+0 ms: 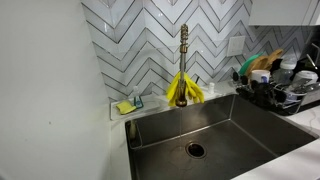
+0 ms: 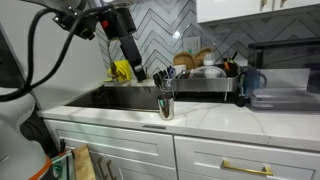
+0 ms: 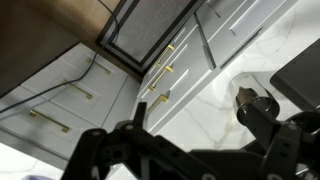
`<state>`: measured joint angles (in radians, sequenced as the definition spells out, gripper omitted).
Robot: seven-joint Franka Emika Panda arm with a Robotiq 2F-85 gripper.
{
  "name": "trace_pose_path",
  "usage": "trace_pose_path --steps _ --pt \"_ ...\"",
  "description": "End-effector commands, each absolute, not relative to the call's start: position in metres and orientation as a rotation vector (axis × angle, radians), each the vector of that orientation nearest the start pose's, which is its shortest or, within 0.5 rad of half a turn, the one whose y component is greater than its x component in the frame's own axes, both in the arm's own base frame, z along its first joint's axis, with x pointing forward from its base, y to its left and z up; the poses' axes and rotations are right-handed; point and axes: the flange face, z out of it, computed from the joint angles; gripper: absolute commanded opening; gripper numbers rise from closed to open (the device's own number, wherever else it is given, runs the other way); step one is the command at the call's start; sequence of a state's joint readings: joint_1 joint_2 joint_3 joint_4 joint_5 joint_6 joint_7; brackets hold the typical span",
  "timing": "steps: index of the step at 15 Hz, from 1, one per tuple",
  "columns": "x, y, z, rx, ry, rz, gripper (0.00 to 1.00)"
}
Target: Put the contents of the silver cup into the sink
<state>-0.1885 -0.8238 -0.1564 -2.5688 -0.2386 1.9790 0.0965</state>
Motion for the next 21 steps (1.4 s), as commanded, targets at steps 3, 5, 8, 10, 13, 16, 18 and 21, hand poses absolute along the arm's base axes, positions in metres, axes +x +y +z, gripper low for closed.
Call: trace_pose_path --steps 3,5,8,10,13,16,18,21 --pt "0.346 -0.128 0.506 -3.036 0.974 -0.222 1.0" --pt "0.359 -0.124 0.501 -2.957 1.118 -0.199 1.0" --pt "0.375 -0.123 0.496 -2.811 1.312 -0.186 1.0" --pt "0.383 -0.125 0.494 -2.712 1.432 -0.187 1.0" --pt "0.381 -0.124 0.496 -2.724 1.424 -0.192 1.0" --pt "0.384 -0.125 0.495 -2.695 1.463 -0.188 1.0" --pt "0.384 -0.125 0.496 -2.691 1.469 -0.188 1.0" --pt "0.394 -0.13 0.488 -2.563 1.642 -0.176 1.0"
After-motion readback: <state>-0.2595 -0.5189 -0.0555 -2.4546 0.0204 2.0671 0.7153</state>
